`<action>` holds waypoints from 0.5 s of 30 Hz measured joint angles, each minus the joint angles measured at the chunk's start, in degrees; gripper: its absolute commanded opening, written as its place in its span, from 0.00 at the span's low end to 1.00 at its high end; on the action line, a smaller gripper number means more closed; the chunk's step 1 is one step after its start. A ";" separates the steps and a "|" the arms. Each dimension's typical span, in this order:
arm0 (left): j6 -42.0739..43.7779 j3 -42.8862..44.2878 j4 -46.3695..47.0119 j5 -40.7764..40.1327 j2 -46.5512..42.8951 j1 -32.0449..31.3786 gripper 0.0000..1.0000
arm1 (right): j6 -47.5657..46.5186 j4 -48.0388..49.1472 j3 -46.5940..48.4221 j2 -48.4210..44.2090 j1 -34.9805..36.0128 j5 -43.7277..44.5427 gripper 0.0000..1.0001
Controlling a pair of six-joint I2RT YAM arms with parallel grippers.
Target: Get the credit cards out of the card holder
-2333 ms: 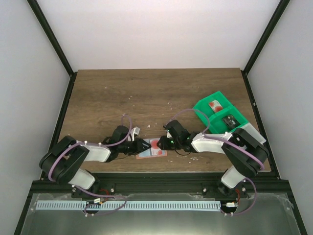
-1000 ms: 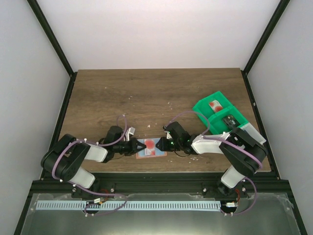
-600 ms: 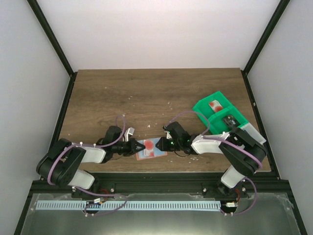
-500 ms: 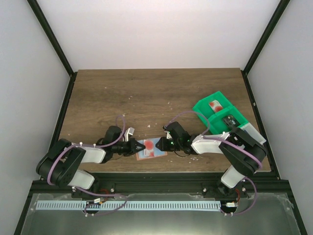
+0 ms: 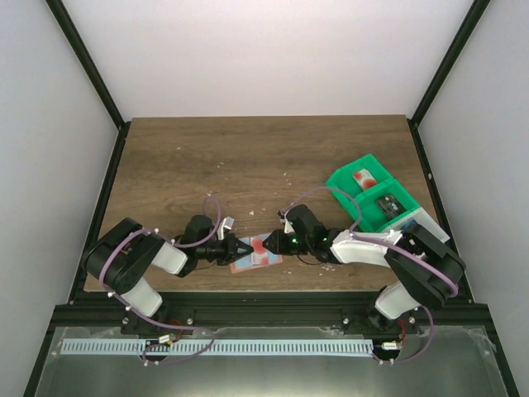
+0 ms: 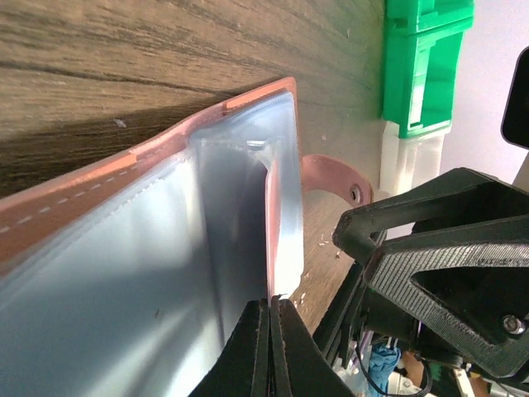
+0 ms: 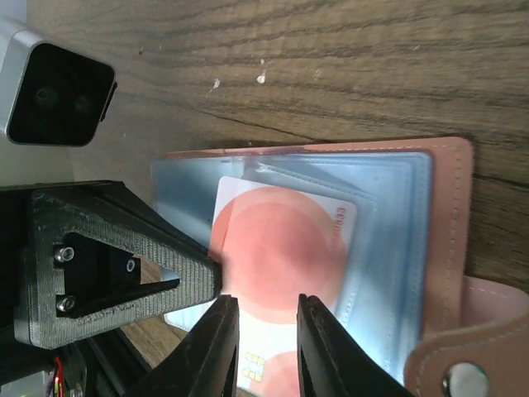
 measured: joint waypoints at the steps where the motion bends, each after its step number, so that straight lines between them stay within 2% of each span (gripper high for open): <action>1: -0.22 0.00 0.61 -0.09 0.55 -0.24 0.00 | 0.09 0.59 -0.02 0.44 0.00 -0.50 0.22; 15: 1.40 0.17 0.79 -1.07 1.55 -0.57 0.00 | 0.02 2.01 3.80 8.70 -0.04 -0.96 0.20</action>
